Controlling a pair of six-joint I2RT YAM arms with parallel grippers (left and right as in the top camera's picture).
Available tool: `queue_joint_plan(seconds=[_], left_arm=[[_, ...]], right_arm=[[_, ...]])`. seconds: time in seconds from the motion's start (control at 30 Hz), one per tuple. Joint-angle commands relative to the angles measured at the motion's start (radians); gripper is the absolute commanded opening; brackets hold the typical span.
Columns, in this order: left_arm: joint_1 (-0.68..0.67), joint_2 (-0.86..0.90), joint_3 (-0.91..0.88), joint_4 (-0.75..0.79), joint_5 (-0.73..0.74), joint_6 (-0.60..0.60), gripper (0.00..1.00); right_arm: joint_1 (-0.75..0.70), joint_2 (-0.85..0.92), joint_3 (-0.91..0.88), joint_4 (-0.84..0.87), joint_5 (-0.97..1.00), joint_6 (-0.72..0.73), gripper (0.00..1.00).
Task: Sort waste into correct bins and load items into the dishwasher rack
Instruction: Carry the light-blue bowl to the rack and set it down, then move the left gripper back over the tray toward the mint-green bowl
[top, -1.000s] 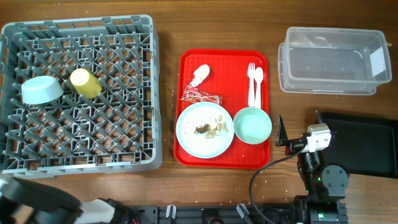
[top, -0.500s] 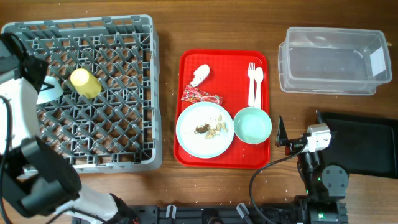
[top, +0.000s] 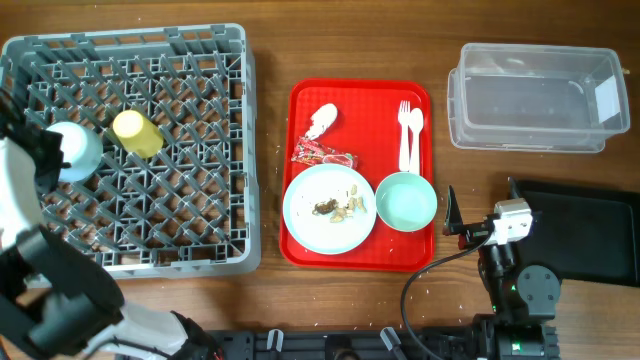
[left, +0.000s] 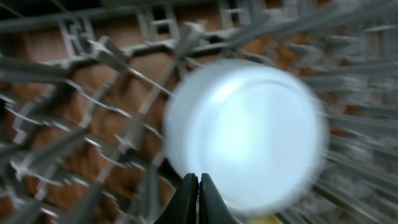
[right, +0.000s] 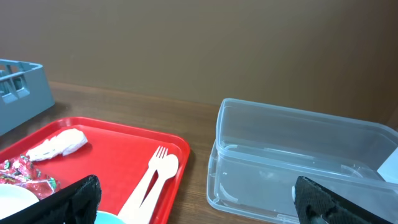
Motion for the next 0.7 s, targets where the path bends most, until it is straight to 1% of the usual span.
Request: queue_joint_plan(seconds=[0.0,0.1,0.13,0.17,0.2,0.23,0.27,0.3,0.37,0.4,0.47,0.57,0.67], left_arm=[[-0.014,-0.220,0.003,0.013,0.338,-0.055,0.04],[-0.083,-0.346,0.003,0.013,0.542,-0.051,0.04],[-0.130,-0.378,0.003,0.013,0.594,-0.047,0.04],[-0.175,-0.396,0.003,0.013,0.612,-0.034,0.04],[-0.232,-0.408,0.003,0.013,0.616,-0.014,0.24],[-0.319,-0.412,0.003,0.013,0.616,0.028,0.71],[-0.399,-0.408,0.003,0.018,0.614,0.082,0.94],[-0.472,-0.397,0.003,0.025,0.611,0.130,1.00],[-0.612,-0.363,0.003,0.053,0.597,0.223,1.00],[-0.697,-0.333,0.003,0.078,0.556,0.264,1.00],[-0.814,-0.278,0.003,0.119,0.444,0.301,1.00],[-0.995,-0.147,0.003,0.198,0.173,0.344,0.98],[-1.103,-0.009,0.003,0.291,0.048,0.344,0.96]], right_arm=[[0.004,-0.004,-0.001,0.004,0.013,-0.011,1.00],[0.004,-0.004,-0.001,0.004,0.013,-0.011,1.00],[0.004,-0.004,-0.001,0.004,0.013,-0.011,1.00],[0.004,-0.004,-0.001,0.004,0.013,-0.011,1.00],[0.004,-0.003,-0.001,0.004,0.013,-0.011,1.00],[0.004,-0.004,-0.001,0.004,0.013,-0.011,1.00],[0.004,-0.004,-0.001,0.004,0.013,-0.011,1.00],[0.004,-0.004,-0.001,0.004,0.013,-0.011,1.00],[0.004,-0.003,-0.001,0.004,0.013,-0.011,1.00],[0.004,-0.004,-0.001,0.004,0.013,-0.011,1.00],[0.004,-0.004,-0.001,0.004,0.013,-0.011,1.00],[0.004,-0.004,-0.001,0.004,0.013,-0.011,1.00],[0.004,-0.003,-0.001,0.004,0.013,-0.011,1.00]])
